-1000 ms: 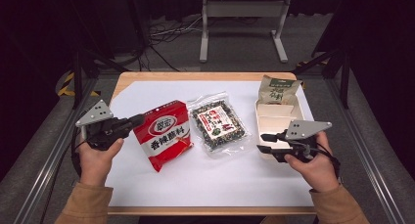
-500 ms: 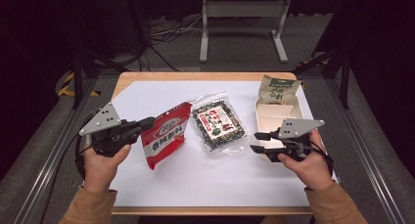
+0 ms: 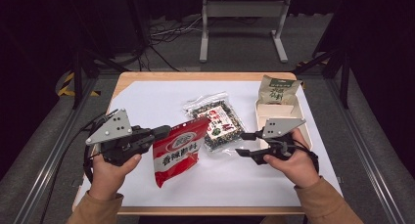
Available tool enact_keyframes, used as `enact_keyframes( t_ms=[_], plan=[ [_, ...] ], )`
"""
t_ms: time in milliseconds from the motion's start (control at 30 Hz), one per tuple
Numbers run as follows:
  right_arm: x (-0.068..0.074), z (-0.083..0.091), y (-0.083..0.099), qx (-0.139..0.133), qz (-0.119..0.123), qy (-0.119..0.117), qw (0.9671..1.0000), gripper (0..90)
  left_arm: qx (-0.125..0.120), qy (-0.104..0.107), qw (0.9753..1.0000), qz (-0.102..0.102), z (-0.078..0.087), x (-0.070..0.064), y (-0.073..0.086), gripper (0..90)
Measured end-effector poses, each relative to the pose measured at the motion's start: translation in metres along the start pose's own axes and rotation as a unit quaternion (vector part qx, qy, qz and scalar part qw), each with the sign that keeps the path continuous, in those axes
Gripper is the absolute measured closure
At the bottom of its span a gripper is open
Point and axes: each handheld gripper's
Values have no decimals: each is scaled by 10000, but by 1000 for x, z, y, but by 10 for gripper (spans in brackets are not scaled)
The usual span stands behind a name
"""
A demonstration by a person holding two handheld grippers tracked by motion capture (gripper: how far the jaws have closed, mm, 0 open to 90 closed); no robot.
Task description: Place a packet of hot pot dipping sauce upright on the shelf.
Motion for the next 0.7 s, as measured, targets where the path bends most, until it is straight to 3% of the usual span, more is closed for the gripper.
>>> enact_keyframes(
  t_ms=[133, 367, 700],
  plan=[
    [2, -18, 3, -67, -98, -243, 9996, 433, 42, 129, 9997, -181, -7, -10, -9, 899],
    [9, -48, 7, -180, -51, -496, 9986, 371, -42, 336, 9991, -245, -17, -16, -16, 899],
    [11, -73, 11, -534, 6, -822, 9952, 341, -147, 589, 9978, -255, -29, -19, -22, 899]
  ],
)
Point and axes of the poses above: each handheld gripper's, and its own axes: z roughly backward along the jaws, y roughly out of its underside, x roughly to its left, and after that the axes turned 11 degrees about -z, right-handed
